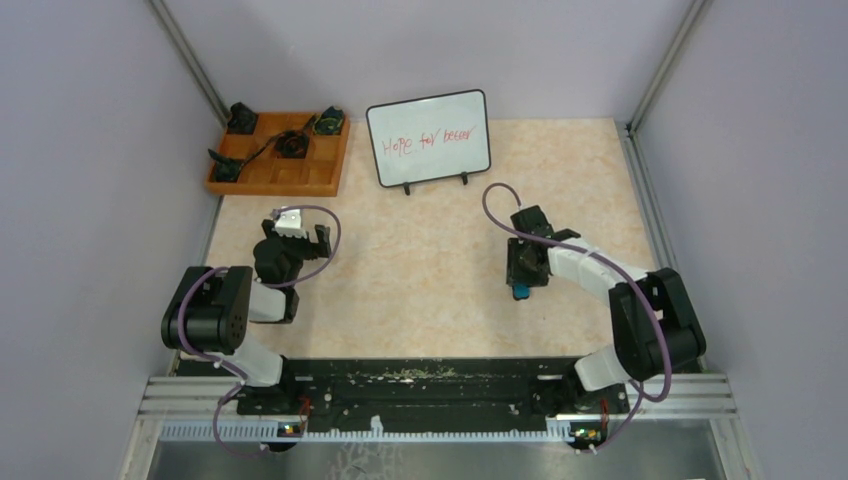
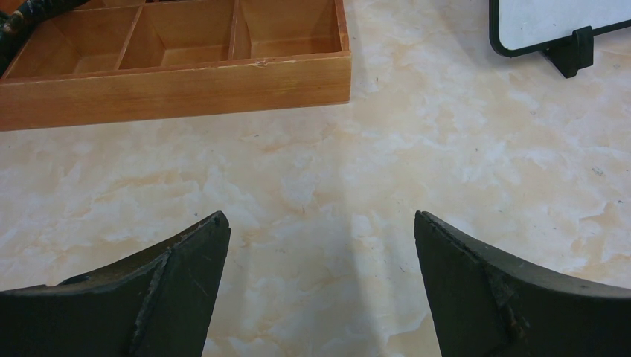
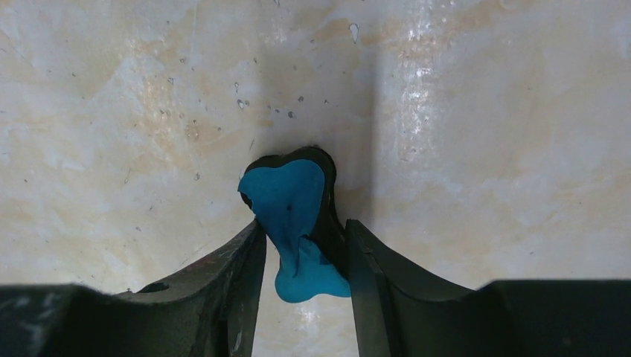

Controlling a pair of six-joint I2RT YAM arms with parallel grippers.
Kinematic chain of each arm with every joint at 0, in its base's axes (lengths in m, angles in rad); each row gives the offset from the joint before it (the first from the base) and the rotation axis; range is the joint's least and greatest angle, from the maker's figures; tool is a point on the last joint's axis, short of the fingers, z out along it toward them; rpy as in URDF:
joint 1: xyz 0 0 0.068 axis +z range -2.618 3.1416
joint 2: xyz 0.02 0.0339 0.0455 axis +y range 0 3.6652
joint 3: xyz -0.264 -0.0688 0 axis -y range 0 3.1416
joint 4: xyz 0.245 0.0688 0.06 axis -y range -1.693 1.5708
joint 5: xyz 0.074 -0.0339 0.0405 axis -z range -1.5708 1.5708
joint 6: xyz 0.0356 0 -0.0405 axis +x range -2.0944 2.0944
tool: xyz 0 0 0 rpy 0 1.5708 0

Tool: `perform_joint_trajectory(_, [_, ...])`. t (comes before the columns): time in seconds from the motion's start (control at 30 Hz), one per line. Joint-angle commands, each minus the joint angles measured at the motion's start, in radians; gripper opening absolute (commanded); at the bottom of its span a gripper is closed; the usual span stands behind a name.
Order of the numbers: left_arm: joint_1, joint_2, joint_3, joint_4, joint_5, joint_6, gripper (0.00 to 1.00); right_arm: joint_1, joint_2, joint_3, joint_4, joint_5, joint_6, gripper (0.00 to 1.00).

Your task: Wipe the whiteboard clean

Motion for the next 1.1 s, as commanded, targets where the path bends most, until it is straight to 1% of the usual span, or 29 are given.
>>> perform_joint_trajectory(0.0, [0.000,0.009,0.000,0.042,-0.001,-0.002,0.98,0.009,-0.068,-0.011,-0.010,0.015,0.017,0.44])
perform_joint_trajectory(0.13, [-0.001,0.009,0.000,0.042,-0.001,-0.002,0.98,0.009,-0.074,-0.024,-0.003,0.018,0.022,0.40])
perform_joint_trajectory(0.23, [0.000,0.009,0.000,0.042,-0.001,-0.002,0.98,0.008,-0.066,-0.028,0.004,0.017,0.022,0.34])
perform_joint_trajectory(0.43, [0.000,0.009,0.000,0.042,-0.001,-0.002,0.98,0.009,-0.050,-0.033,0.015,0.012,0.019,0.32])
perform_joint_trajectory(0.6, [-0.001,0.009,0.000,0.043,-0.001,-0.002,0.98,0.009,-0.040,-0.040,0.027,0.006,0.019,0.23])
perform_joint_trajectory(0.67, [0.000,0.009,-0.001,0.043,-0.001,-0.002,0.97,0.008,-0.032,-0.044,0.034,-0.002,0.018,0.17])
perform_joint_trajectory(0.73, [0.000,0.009,0.000,0.043,-0.001,-0.002,0.97,0.009,-0.028,-0.044,0.039,-0.008,0.019,0.08])
perform_joint_trajectory(0.77, [0.000,0.009,0.000,0.043,-0.001,-0.002,0.97,0.009,-0.030,-0.045,0.041,-0.011,0.020,0.01])
perform_joint_trajectory(0.87, [0.000,0.008,0.000,0.043,-0.001,-0.002,0.98,0.009,-0.056,-0.041,0.036,-0.009,0.029,0.00])
perform_joint_trajectory(1.07, [-0.001,0.009,0.000,0.043,-0.001,-0.003,0.99,0.053,-0.192,-0.017,0.034,0.021,0.044,0.00])
